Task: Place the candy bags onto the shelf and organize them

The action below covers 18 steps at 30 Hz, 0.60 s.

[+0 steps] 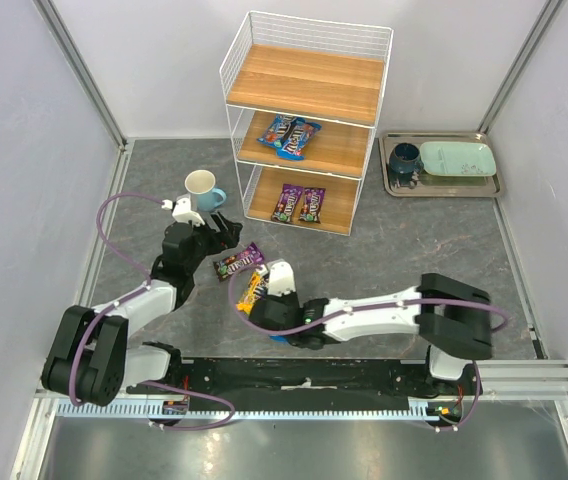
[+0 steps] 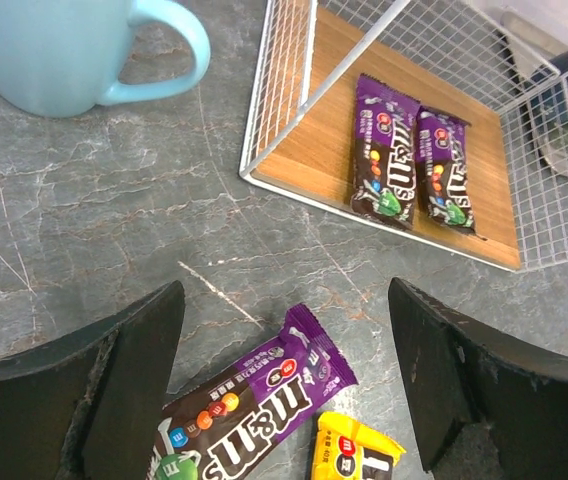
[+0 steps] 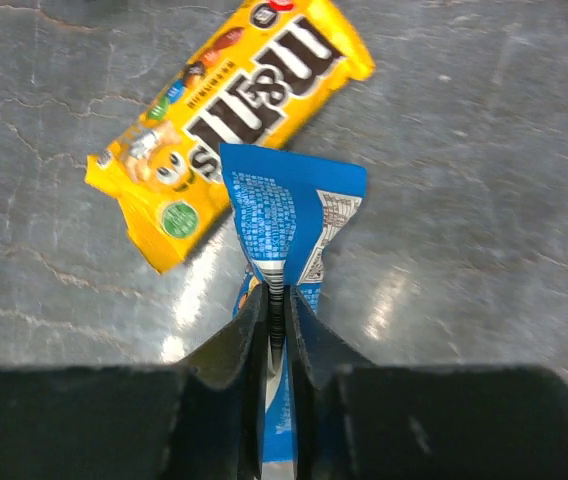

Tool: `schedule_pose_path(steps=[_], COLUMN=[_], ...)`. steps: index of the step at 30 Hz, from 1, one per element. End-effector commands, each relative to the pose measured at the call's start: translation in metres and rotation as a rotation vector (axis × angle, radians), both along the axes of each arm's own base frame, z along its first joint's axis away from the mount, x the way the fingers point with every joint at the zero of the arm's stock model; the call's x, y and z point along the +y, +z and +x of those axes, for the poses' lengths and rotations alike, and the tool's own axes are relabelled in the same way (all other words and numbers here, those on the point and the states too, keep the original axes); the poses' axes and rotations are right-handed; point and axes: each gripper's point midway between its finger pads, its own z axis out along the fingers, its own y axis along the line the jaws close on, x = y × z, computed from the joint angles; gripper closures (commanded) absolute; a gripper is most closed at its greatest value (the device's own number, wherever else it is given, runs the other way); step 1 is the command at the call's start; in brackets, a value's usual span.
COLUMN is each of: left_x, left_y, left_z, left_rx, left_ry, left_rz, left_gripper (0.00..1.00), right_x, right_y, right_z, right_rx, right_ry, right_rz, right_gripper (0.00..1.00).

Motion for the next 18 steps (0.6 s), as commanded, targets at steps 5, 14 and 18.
schedule_pose_path(steps=[5,14,18], left_x=[-0.022,-0.088,-0.097], left_y=[0.060,0.123,0.139], left_z=[-0.018,-0.105,-0.142], left_rx=[-0.165,-0.281,-0.282], left_ry=[-0.109,-0.567,-0.712], left_rz=[-0.152,-0.460,-0.588], left_gripper=[0.13,0.21,0.21], right_x=[-0.036,-0.074,-0.074], right_y=[0.100,0.187,0.216], right_z=[0.007,-0.007,-0.020], right_rx=[-0.098,-0.140,-0.159], right_ry=[-0.062,0.158,0.242], right_rz=[0.444,0.902,0.984], right_gripper=[0.94,0.93,0.92])
